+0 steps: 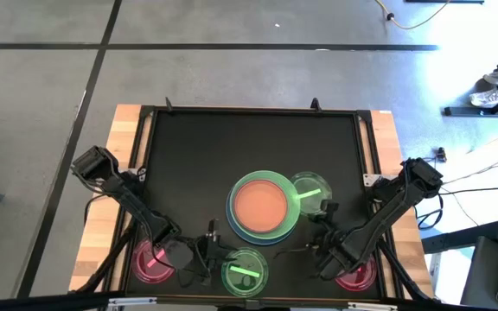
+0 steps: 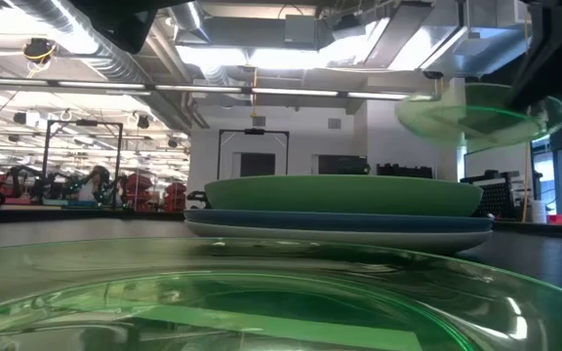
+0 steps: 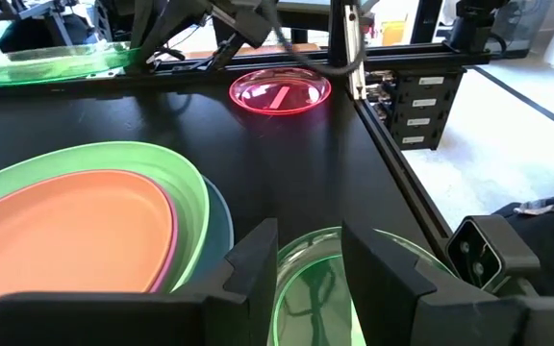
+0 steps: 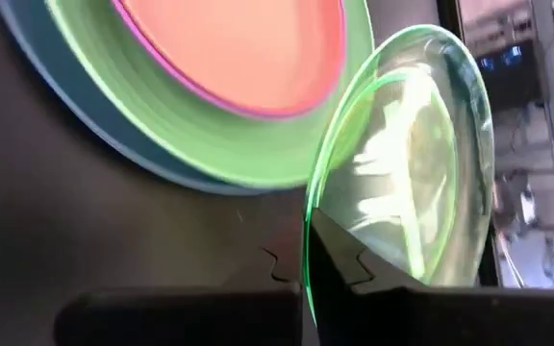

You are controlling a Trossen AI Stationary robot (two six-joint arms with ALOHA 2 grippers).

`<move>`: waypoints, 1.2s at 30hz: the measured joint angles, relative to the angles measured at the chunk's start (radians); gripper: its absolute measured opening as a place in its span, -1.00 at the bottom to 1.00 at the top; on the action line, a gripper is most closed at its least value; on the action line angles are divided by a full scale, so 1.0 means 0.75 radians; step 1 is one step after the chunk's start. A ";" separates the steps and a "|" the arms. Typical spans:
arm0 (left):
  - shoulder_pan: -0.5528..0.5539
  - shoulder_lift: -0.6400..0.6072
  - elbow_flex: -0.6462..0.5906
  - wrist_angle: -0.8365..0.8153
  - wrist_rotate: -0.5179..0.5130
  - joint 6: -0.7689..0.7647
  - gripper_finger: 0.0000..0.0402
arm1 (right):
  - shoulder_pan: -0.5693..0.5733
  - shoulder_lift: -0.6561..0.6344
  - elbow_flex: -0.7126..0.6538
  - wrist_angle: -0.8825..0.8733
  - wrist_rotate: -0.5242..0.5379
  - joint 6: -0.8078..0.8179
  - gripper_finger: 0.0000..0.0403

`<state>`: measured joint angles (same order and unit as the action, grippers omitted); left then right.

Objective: Stack plastic plates
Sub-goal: Stack the top green plate on top of the orange plate

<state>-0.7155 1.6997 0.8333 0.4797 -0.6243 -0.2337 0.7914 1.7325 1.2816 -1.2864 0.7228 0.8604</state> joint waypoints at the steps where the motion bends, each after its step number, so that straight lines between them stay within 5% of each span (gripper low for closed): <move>1: 0.000 0.000 0.000 0.000 0.000 0.000 -0.44 | 0.000 0.000 0.000 0.037 0.012 -0.038 -1.00; 17: 0.000 0.001 0.000 0.000 0.018 0.010 -0.44 | -0.106 0.009 0.000 0.753 0.090 -0.773 -1.00; 27: 0.000 0.001 0.001 -0.002 0.018 0.010 -0.44 | -0.300 0.099 0.001 0.988 -0.156 -0.922 -1.00; 36: 0.000 0.001 0.001 -0.024 0.017 0.001 -0.44 | -0.427 0.223 0.000 1.030 -0.475 -0.835 -1.00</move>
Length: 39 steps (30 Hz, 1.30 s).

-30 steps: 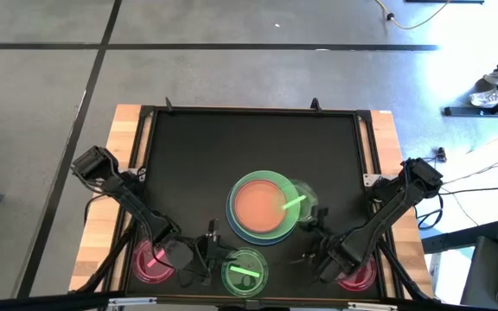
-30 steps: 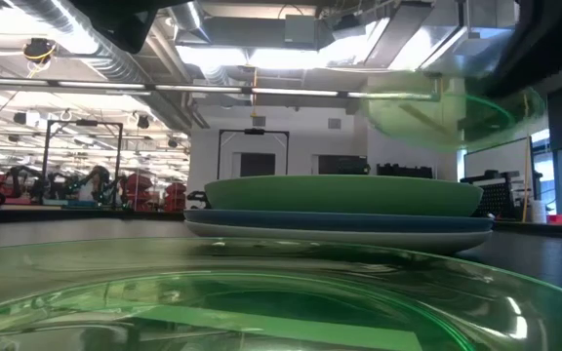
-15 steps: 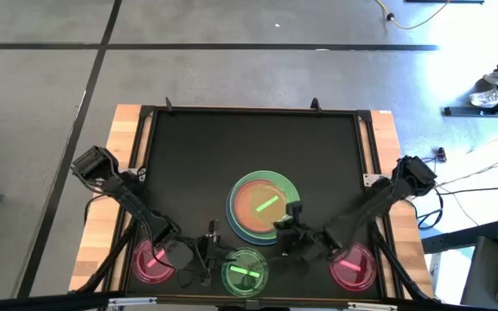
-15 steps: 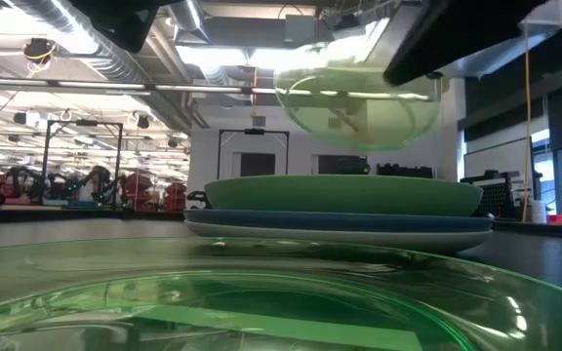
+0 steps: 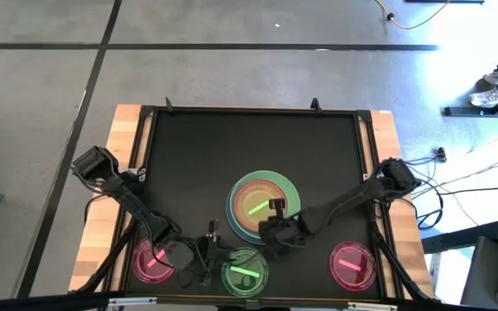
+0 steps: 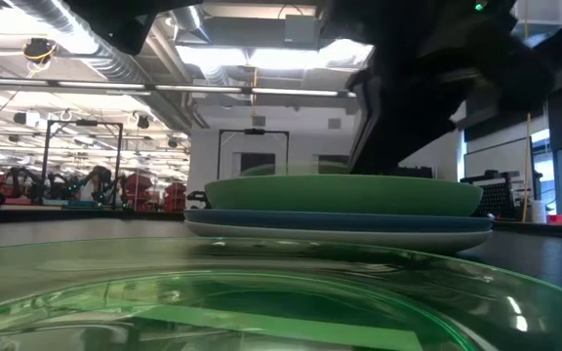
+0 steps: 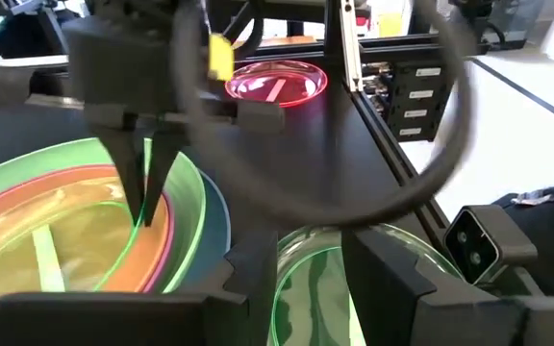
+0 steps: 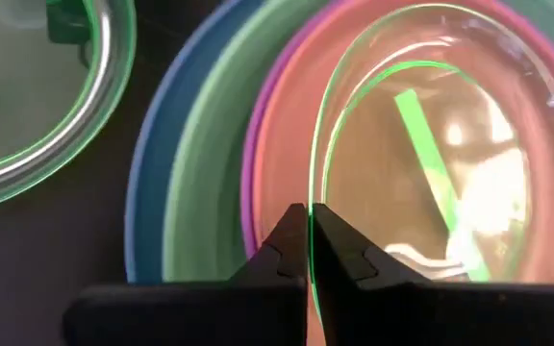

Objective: Stack plastic plates
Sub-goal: Stack the top green plate on top of the orange plate, then stack the right red plate on top of the top green plate

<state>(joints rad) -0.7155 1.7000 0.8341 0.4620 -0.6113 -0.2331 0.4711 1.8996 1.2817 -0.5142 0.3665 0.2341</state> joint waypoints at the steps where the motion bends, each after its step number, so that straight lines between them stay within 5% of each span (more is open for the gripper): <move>1: 0.000 0.000 0.000 0.000 0.000 0.000 -0.44 | -0.009 0.005 0.000 -0.001 -0.009 0.021 -0.99; 9: 0.000 0.000 0.000 0.000 -0.001 -0.035 -0.44 | -0.021 -0.005 0.036 -0.061 -0.057 0.005 -0.61; 17: 0.000 0.000 -0.001 0.001 -0.010 -0.070 -0.44 | 0.123 -0.094 0.309 -0.548 -0.106 0.193 -0.25; 32: 0.007 0.000 -0.001 0.002 -0.011 -0.085 -0.44 | 0.674 -0.105 0.298 -0.762 -0.268 1.090 -0.20; 39: 0.012 0.000 -0.001 -0.003 -0.012 -0.100 -0.44 | 0.763 -0.018 0.299 -0.757 -0.213 1.243 -0.20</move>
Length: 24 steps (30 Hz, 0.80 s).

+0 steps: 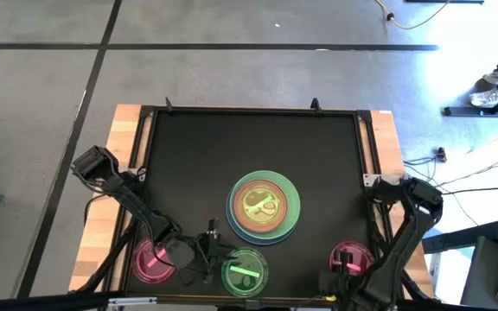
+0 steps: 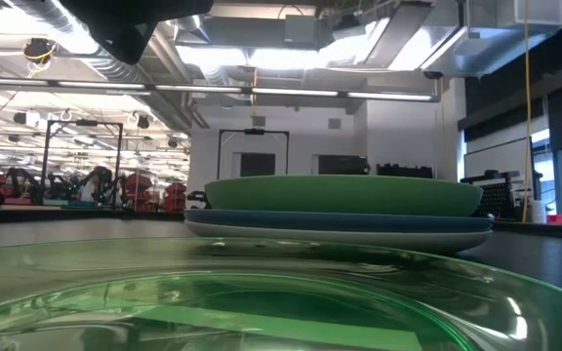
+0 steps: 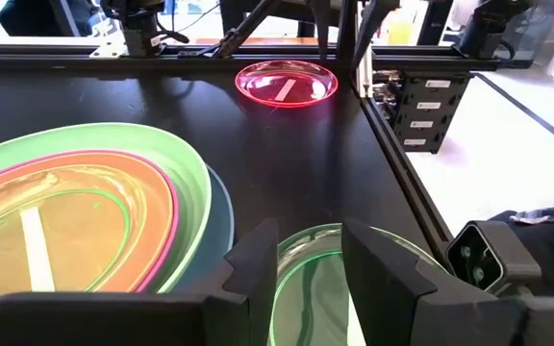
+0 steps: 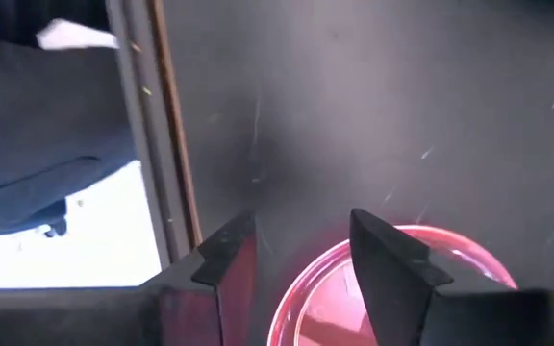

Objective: Stack plastic plates
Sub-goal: Stack the right red plate on top of the top green plate

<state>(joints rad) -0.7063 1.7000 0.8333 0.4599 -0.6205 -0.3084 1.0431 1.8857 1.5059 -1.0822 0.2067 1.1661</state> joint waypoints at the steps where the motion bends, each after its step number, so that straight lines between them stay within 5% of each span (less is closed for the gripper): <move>1: 0.001 0.000 0.000 -0.001 0.000 0.000 -0.44 | -0.002 0.018 0.000 -0.001 -0.019 0.012 -0.20; 12: 0.003 0.000 0.000 -0.002 -0.001 -0.006 -0.44 | -0.021 0.212 -0.001 -0.150 -0.230 0.126 -0.20; 24: 0.003 0.000 0.000 -0.003 0.000 -0.007 -0.44 | -0.042 0.224 -0.058 -0.064 -0.232 0.174 -0.20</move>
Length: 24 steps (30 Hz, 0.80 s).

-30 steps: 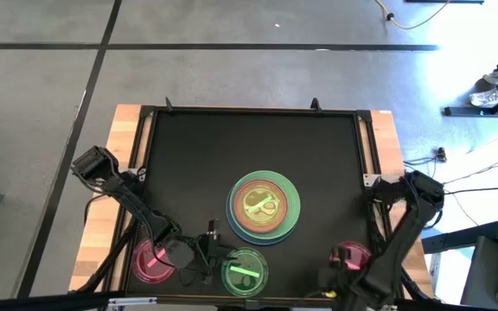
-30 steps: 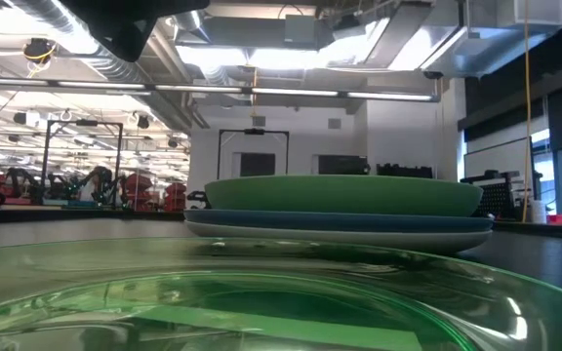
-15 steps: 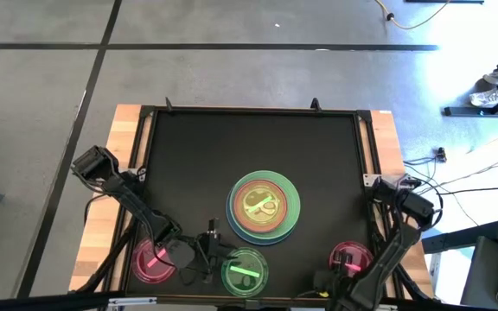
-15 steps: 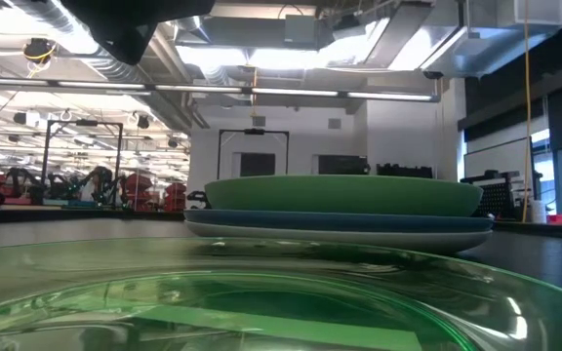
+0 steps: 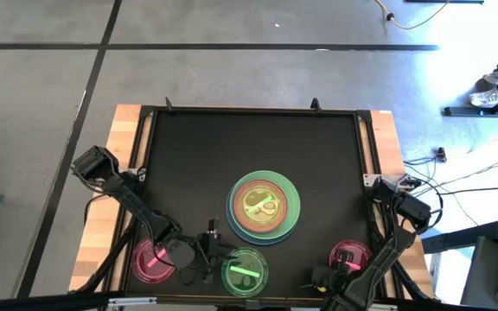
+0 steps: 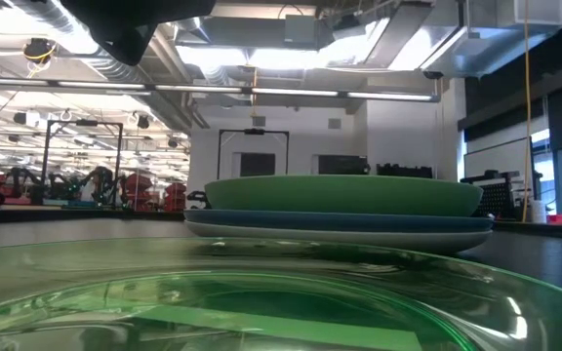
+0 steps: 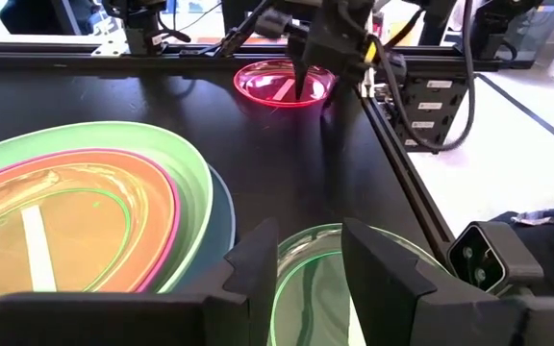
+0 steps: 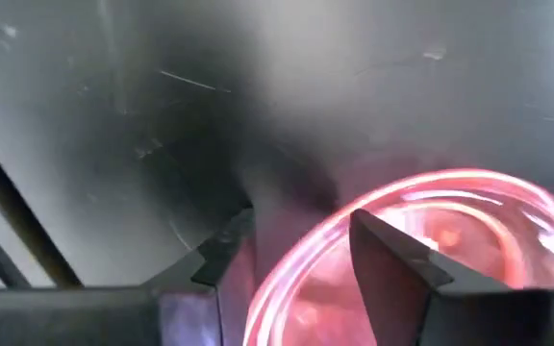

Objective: Stack plastic plates
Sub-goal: Stack the right red plate on top of the top green plate

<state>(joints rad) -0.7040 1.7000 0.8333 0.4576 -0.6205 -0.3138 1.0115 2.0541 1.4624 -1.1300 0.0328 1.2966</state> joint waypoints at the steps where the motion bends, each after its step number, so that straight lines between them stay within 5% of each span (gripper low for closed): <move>1: 0.000 0.000 0.000 0.000 0.000 0.000 -0.44 | -0.003 0.000 -0.018 0.037 -0.011 -0.010 -0.20; 8: 0.001 0.000 -0.001 -0.001 -0.002 -0.001 -0.44 | -0.026 -0.007 -0.060 0.048 -0.057 -0.023 -0.31; 18: 0.003 0.000 -0.001 -0.001 -0.005 -0.001 -0.44 | -0.032 -0.004 -0.066 -0.029 -0.057 -0.191 -0.96; 24: 0.003 0.000 -0.001 0.000 -0.005 -0.001 -0.44 | -0.032 0.002 -0.070 -0.157 -0.019 -0.215 -0.96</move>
<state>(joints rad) -0.7021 1.7000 0.8330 0.4573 -0.6239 -0.3141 0.9875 2.0559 1.4101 -1.2476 0.0183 1.1354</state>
